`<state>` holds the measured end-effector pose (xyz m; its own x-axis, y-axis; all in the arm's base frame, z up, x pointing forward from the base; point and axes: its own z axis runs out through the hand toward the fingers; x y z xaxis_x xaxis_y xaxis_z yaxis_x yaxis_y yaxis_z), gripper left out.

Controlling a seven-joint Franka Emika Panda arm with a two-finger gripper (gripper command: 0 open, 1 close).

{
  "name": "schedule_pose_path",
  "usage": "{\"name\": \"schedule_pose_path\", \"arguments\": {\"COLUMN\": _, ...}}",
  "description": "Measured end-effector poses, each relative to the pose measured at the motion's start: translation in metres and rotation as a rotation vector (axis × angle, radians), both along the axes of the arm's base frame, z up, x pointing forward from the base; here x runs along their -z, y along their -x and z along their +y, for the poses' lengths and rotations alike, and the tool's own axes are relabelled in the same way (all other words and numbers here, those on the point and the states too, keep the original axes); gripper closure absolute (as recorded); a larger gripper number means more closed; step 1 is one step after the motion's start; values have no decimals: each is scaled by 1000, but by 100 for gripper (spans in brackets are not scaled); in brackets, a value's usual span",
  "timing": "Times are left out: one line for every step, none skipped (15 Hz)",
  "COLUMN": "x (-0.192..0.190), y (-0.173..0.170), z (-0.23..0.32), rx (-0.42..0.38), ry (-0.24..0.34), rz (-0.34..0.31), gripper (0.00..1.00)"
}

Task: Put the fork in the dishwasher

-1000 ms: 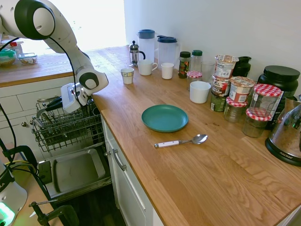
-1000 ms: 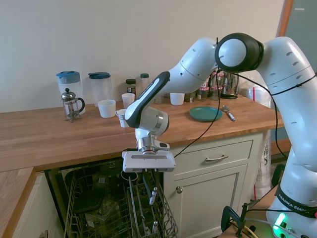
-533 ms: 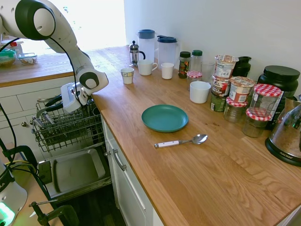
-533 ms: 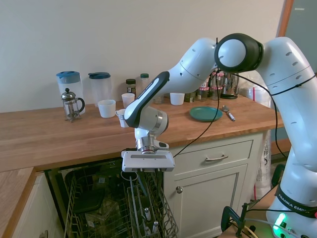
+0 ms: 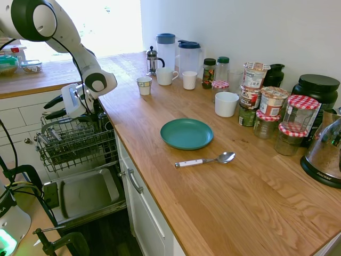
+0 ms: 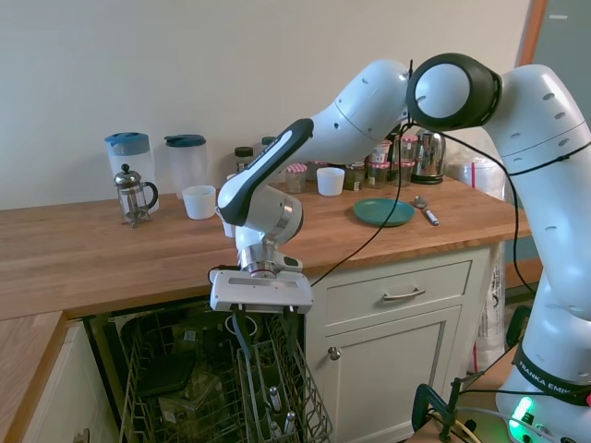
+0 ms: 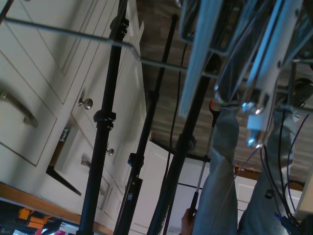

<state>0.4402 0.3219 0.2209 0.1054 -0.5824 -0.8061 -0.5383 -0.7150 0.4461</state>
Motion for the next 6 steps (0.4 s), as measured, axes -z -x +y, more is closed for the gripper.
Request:
{"name": "schedule_pose_path", "arguments": {"x": -11, "y": 3, "z": 2, "rx": -5, "ry": -4, "rz": -10, "gripper": 0}}
{"name": "schedule_pose_path", "arguments": {"x": -20, "y": 7, "z": 2, "rx": -11, "ry": -5, "rz": -17, "gripper": 0}}
{"name": "schedule_pose_path", "arguments": {"x": -28, "y": 11, "z": 1, "rx": -16, "ry": -5, "rz": -24, "gripper": 0}}
{"name": "schedule_pose_path", "arguments": {"x": -36, "y": 16, "z": 0, "rx": -20, "ry": -4, "rz": -30, "gripper": 0}}
{"name": "schedule_pose_path", "arguments": {"x": -43, "y": 20, "z": -1, "rx": -22, "ry": 1, "rz": -34, "gripper": 0}}
{"name": "schedule_pose_path", "arguments": {"x": -49, "y": 25, "z": -2, "rx": -24, "ry": 4, "rz": -39, "gripper": 0}}
